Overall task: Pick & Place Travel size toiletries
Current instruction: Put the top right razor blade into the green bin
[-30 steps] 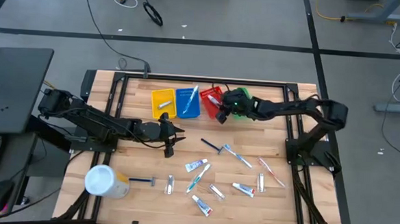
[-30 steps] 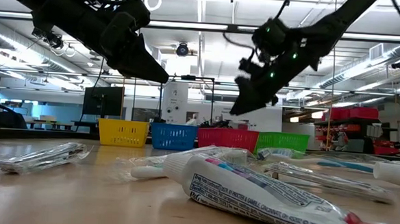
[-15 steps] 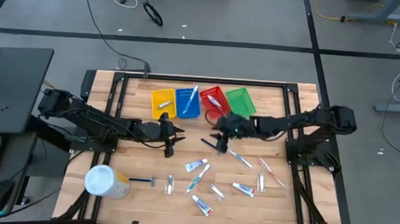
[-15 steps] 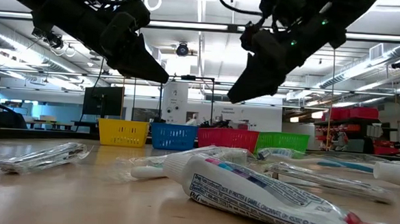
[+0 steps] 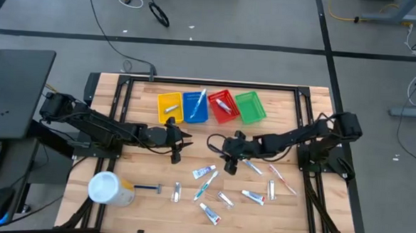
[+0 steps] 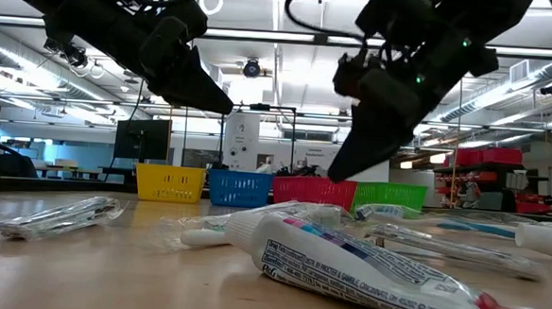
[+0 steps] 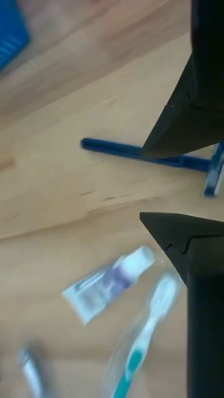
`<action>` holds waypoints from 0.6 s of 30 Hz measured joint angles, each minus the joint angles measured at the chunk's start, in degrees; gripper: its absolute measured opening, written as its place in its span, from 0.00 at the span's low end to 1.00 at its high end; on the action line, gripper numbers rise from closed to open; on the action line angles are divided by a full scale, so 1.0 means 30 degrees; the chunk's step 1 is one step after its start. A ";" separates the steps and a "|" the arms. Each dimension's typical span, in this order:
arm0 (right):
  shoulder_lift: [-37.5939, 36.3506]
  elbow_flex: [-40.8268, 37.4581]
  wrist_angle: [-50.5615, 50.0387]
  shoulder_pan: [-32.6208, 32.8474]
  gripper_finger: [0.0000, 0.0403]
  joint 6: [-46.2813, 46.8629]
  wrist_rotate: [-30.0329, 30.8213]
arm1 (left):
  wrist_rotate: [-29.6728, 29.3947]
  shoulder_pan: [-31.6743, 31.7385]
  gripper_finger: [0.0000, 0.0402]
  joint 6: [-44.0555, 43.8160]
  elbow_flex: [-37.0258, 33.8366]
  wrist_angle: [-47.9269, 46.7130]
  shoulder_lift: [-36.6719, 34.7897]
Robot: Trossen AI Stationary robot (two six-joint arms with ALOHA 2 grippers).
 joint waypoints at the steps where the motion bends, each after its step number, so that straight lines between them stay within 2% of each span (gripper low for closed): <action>1: 0.0264 0.0000 0.0020 -0.0007 0.40 -0.0008 -0.0008 | -0.0007 0.0006 0.35 -0.0015 0.0000 -0.0014 0.0000; 12: 0.2406 -0.0007 0.1028 -0.0683 0.40 0.0000 -0.0014 | -0.0196 0.0007 0.35 0.0111 0.0000 -0.0020 0.0000; 18: 0.2992 0.0027 0.1225 -0.0651 0.40 -0.0015 0.0342 | -0.2798 0.0022 0.35 0.1056 0.0000 -0.0173 -0.0871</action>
